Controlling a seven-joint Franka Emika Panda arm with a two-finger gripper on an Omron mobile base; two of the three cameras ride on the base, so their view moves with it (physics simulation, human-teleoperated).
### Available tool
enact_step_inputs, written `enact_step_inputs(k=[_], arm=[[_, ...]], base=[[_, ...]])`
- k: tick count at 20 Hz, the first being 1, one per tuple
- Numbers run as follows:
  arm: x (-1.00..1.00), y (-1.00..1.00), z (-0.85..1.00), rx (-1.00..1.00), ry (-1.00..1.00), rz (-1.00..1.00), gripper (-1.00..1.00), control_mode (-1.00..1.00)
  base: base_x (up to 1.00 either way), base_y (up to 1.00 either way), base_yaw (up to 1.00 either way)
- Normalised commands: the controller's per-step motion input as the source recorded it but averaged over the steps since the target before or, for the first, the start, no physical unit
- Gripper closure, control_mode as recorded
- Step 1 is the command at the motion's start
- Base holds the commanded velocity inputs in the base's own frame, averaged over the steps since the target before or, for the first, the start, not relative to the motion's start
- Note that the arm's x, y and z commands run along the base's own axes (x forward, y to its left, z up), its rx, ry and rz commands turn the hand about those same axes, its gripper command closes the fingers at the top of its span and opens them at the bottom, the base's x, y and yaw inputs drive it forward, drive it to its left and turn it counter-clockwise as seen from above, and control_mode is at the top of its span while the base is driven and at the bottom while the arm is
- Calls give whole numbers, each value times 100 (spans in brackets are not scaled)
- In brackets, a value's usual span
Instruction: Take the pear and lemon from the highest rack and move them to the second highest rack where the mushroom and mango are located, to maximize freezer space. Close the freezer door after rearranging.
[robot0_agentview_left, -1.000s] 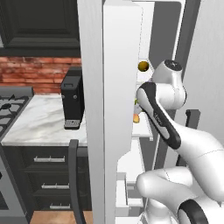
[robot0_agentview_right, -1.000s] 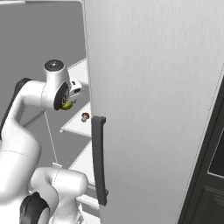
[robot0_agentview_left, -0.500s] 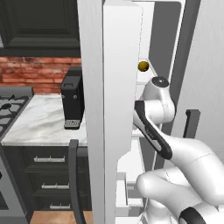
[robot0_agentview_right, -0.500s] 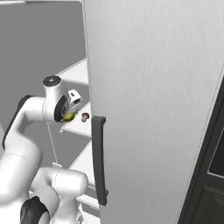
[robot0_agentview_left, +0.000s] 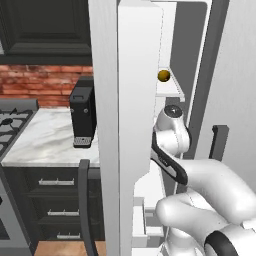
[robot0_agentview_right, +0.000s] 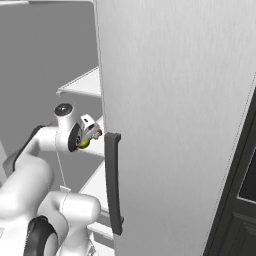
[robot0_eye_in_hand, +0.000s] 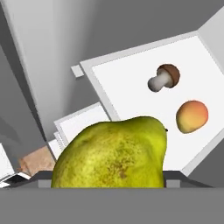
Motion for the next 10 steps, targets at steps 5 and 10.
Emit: enact_step_inputs(k=[5, 10], arm=[[55, 0, -40, 0, 0, 0, 100, -100], [58, 0, -35, 0, 0, 0, 100, -100]], base=[[0, 0, 0], [0, 0, 0]])
